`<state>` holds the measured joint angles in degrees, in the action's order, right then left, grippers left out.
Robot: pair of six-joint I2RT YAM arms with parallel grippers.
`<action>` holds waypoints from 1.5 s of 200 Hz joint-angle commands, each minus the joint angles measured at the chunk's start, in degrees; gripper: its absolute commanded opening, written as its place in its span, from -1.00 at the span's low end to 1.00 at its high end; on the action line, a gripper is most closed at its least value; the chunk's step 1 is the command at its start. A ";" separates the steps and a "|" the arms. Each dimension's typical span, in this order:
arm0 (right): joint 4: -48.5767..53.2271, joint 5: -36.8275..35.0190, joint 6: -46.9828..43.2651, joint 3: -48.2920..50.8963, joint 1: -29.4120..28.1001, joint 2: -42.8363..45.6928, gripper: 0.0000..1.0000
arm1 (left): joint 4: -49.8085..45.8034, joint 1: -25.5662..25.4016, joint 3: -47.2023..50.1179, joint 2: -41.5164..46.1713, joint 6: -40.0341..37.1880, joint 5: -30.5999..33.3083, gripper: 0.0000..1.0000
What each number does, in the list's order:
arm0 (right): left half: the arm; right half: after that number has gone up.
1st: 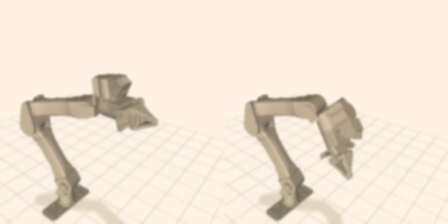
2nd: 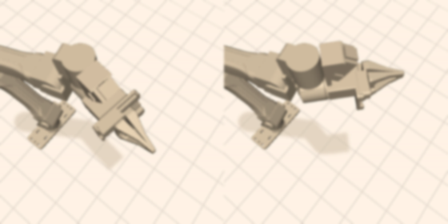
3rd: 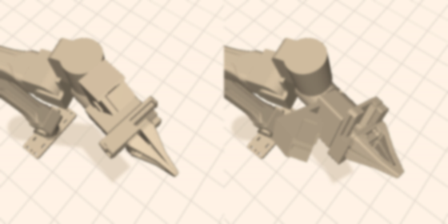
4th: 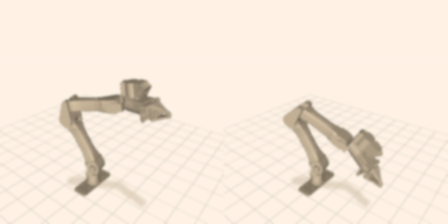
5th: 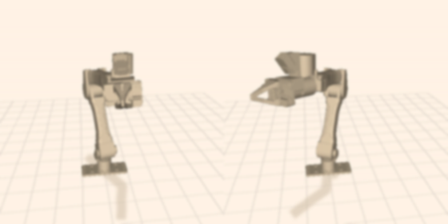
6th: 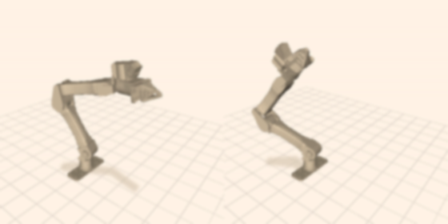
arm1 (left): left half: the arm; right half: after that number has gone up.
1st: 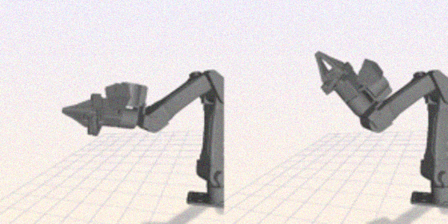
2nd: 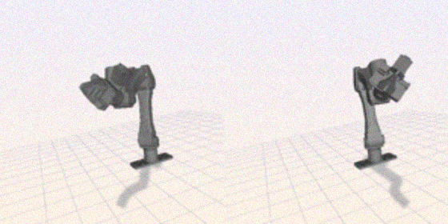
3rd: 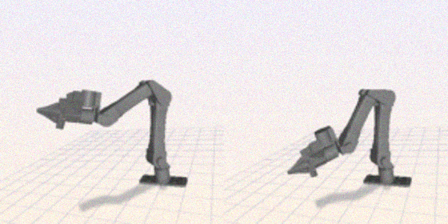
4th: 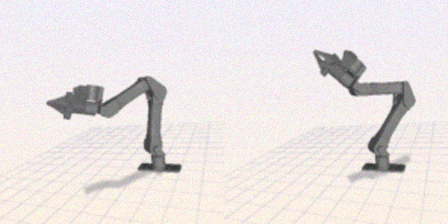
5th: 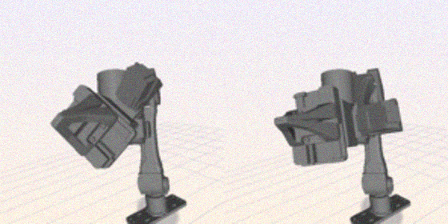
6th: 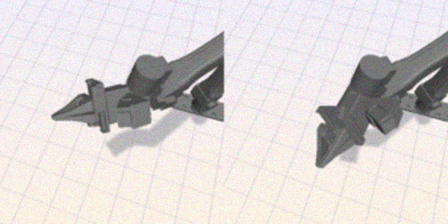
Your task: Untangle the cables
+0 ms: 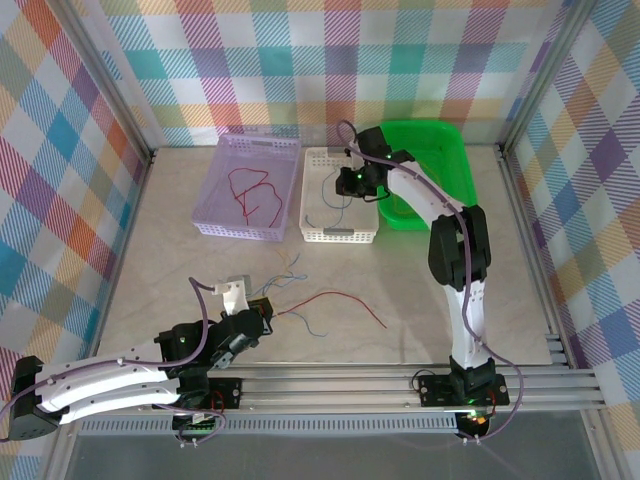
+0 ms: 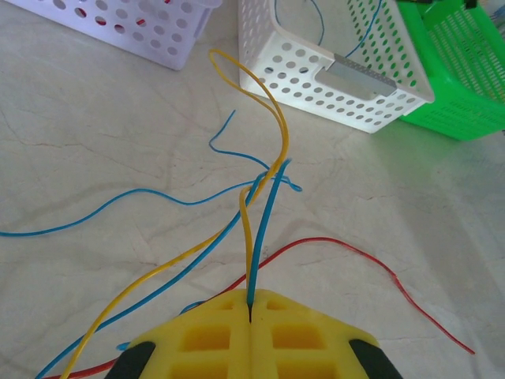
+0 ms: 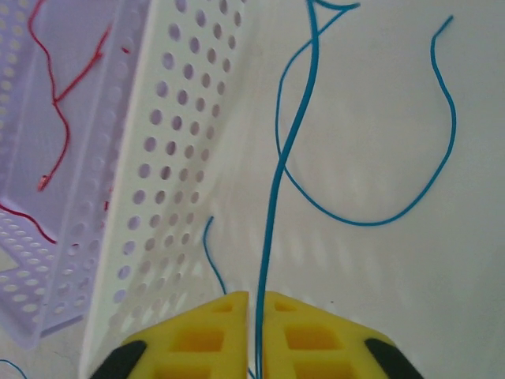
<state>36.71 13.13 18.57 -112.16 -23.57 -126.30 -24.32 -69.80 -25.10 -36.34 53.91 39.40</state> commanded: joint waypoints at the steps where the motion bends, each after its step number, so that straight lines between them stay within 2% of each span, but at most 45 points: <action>1: 1.83 -0.62 -0.90 -1.14 0.37 -0.56 -0.66 | 1.00 -0.49 -2.22 -0.37 -1.61 -0.26 -1.00; 25: 1.45 -0.46 -0.66 -0.77 0.37 1.30 -0.49 | 0.85 -0.51 -2.76 -0.57 -1.97 -0.20 -1.00; 60: -1.84 -0.23 0.19 2.51 0.37 7.34 -0.12 | 1.52 -0.45 -2.79 -1.14 -2.08 -0.41 -1.00; 76: -3.17 -0.47 0.67 4.28 0.37 10.15 -0.01 | 1.85 -0.49 -3.08 -1.75 -2.19 -0.53 -1.00; 130: -5.12 -0.11 1.68 9.49 0.37 18.05 0.10 | 2.56 -0.51 -4.82 -4.00 -2.97 -1.00 -1.00; 147: -9.05 2.99 3.31 15.16 0.30 23.43 0.12 | 3.02 -0.51 -5.58 -4.88 -3.33 -1.40 -1.00; 172: -16.61 11.27 5.92 26.28 -0.43 32.63 0.19 | 2.97 -0.48 -7.67 -6.40 -4.41 -1.47 -1.00; 215: -27.57 22.42 5.68 48.30 -6.61 50.33 0.27 | 4.14 -0.51 -9.53 -8.01 -5.01 -1.57 -1.00; 258: -38.70 22.86 7.07 67.09 -17.02 62.32 0.31 | 7.32 -0.51 -11.07 -10.41 -5.82 -2.28 -1.00; 300: -46.51 19.89 9.42 77.35 -21.67 64.75 0.30 | 9.91 -0.48 -13.15 -13.36 -6.14 -3.36 -1.00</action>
<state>-1.15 33.87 26.15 -38.17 -43.66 -62.28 -18.26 -69.80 -36.01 -48.84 48.80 36.58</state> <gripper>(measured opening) 0.651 0.041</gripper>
